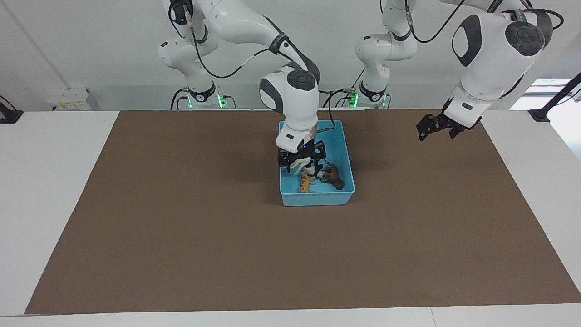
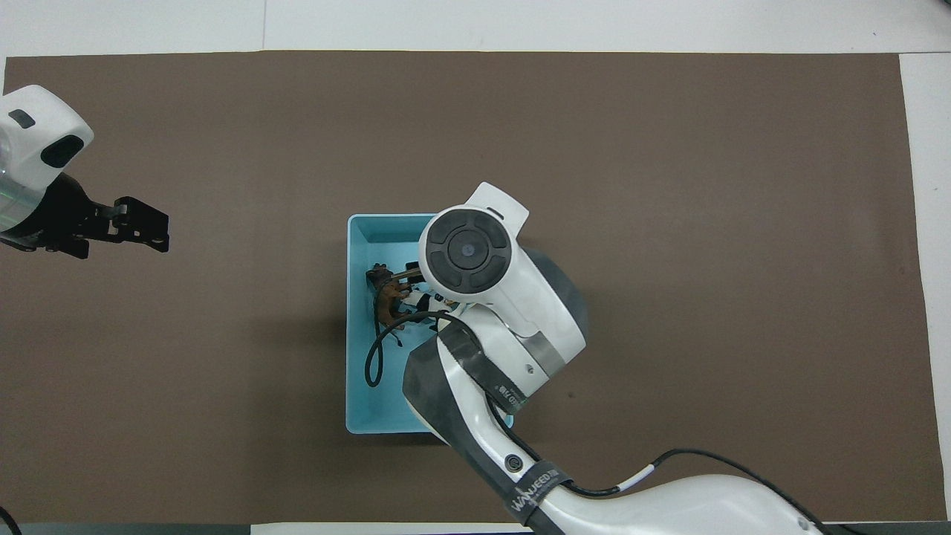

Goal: Put all toys into storage box

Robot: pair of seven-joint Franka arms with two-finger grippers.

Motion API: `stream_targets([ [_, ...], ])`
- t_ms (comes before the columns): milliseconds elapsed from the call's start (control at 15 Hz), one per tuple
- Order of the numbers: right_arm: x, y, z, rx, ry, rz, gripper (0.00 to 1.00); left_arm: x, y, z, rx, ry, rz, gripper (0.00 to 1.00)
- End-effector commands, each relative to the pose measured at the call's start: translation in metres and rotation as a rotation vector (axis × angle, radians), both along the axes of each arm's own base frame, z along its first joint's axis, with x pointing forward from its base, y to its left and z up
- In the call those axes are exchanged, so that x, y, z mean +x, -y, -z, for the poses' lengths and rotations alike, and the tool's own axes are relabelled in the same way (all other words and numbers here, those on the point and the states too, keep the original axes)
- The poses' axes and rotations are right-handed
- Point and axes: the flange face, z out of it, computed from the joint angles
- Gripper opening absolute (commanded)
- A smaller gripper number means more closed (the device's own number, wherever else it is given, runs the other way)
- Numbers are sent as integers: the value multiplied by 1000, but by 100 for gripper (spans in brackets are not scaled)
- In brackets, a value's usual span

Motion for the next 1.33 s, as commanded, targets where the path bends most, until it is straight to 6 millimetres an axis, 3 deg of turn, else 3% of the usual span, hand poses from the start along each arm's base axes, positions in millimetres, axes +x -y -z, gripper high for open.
stream_targets([
  [0, 14, 60, -58, 18, 21, 90, 100, -9, -5, 1, -9, -18, 11, 100],
  [267, 44, 161, -102, 24, 55, 183, 100, -2, -8, 9, -35, -56, 63, 100],
  [400, 58, 241, -119, 0, 53, 168, 100, -3, -2, 0, -60, -66, 79, 100],
  [533, 54, 303, -139, -16, 27, 123, 100, -7, -6, -3, -62, -85, 82, 100],
  [667, 40, 350, -157, -32, -12, 112, 100, -11, -1, -8, -58, -61, 96, 100],
  [800, 18, 387, -175, -37, -73, 116, 100, -11, 0, -3, -56, -59, 86, 100],
  [1000, -14, 417, -200, -23, -138, 168, 100, -12, 4, -7, -56, -51, 91, 100],
  [1067, -19, 433, -202, -17, -148, 193, 100, -11, 5, -7, -56, -50, 93, 100],
  [1267, -22, 452, -197, -18, -133, 185, 100, -14, 1, -10, -56, -45, 88, 100],
])
